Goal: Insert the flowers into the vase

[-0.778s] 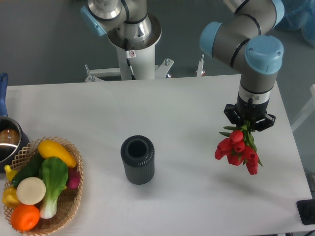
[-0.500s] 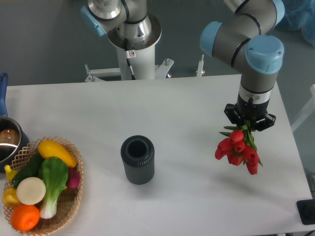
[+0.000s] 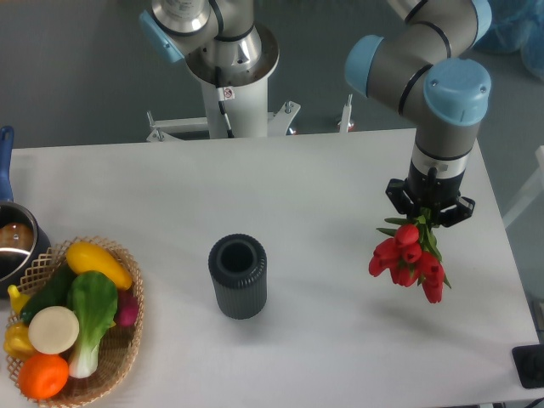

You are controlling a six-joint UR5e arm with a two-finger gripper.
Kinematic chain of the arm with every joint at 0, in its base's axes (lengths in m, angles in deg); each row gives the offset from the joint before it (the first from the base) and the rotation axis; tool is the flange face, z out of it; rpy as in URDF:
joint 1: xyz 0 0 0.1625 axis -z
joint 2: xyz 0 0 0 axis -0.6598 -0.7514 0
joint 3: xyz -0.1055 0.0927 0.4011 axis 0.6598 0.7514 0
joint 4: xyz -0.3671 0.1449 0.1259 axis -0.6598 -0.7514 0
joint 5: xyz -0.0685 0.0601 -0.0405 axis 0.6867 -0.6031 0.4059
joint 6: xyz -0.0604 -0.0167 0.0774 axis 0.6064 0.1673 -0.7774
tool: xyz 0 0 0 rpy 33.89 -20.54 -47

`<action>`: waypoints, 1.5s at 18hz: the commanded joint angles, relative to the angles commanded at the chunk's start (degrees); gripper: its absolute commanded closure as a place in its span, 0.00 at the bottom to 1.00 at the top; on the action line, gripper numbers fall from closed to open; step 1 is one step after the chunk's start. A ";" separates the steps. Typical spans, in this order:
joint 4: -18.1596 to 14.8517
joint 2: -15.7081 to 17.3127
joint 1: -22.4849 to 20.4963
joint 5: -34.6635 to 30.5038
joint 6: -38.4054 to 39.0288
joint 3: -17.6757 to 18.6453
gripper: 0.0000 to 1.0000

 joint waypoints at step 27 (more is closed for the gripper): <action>5.70 5.80 -2.63 61.34 11.87 2.37 1.00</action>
